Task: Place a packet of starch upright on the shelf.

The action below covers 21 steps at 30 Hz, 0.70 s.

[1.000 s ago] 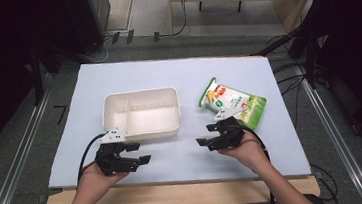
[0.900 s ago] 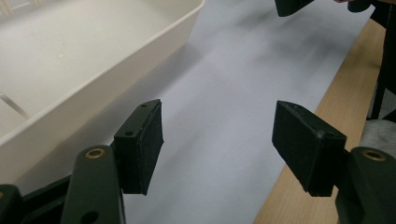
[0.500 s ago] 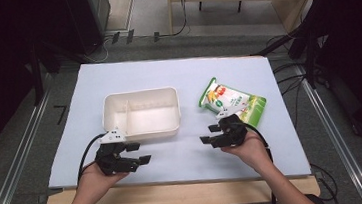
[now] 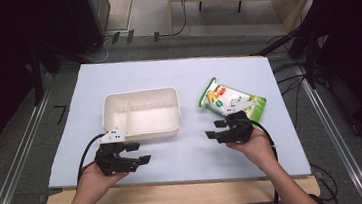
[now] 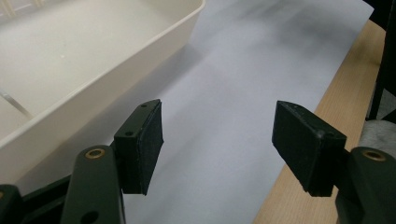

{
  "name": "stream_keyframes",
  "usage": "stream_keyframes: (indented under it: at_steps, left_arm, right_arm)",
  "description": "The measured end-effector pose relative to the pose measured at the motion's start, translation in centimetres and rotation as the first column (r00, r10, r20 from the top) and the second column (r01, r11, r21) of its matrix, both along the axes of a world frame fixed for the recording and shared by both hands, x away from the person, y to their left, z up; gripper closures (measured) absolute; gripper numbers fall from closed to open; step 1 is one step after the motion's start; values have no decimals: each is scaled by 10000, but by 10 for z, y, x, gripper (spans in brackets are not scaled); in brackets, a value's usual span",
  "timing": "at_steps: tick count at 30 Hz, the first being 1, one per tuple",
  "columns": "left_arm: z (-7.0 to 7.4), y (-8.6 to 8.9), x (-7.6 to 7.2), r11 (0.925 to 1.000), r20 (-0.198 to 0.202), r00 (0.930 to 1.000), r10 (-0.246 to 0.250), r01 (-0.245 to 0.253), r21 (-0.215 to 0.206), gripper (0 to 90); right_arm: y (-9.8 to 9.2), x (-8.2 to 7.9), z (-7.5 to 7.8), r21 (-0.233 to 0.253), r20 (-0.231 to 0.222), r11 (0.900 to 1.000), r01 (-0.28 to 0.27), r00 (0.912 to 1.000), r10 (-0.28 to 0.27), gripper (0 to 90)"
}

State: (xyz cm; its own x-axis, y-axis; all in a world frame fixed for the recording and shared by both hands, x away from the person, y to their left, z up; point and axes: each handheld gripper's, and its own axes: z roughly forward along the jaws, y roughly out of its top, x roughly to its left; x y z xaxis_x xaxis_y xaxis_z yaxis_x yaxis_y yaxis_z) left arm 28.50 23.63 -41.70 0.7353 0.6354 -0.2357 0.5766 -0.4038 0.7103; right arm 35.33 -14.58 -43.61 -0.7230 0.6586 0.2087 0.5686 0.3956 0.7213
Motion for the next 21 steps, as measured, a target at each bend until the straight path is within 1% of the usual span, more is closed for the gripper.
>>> stream_keyframes:
  at_steps: [1,4,8,10,13,15,17,19,21]
  left_arm:
    - [0,0,0,10000,-1,10000,3,-3,-4,343]
    - [0,0,0,10000,-5,10000,1,-1,8,343]
    - [0,0,0,10000,1,10000,4,-4,9,343]
    - [0,1,0,10000,-3,10000,23,-23,-22,343]
    - [0,2,0,10000,-29,10000,58,-59,-51,343]
    - [0,2,0,10000,-17,10000,60,-60,-15,342]
    - [0,2,-1,10000,-1,10000,61,-61,13,343]
    - [0,2,-1,10000,-2,10000,96,-96,21,343]
    - [0,3,-1,9999,4,9999,129,-129,-22,343]
  right_arm:
    - [-2,1,0,21,75,10000,52,10000,-53,449]
    - [-7,2,2,79,54,9997,237,9997,-237,453]
    - [-11,5,2,91,87,9994,320,9994,-321,465]
    - [-13,7,3,45,129,9988,479,9988,-480,467]
    - [-17,12,7,36,199,9982,605,9980,-605,494]
    - [-21,19,9,95,78,9975,696,9975,-697,525]
    - [-27,27,13,32,-30,9948,1017,9948,-1017,563]
    - [-31,32,15,25,141,9921,1255,9920,-1256,594]
    - [-33,37,18,9,157,9910,1338,9909,-1338,638]
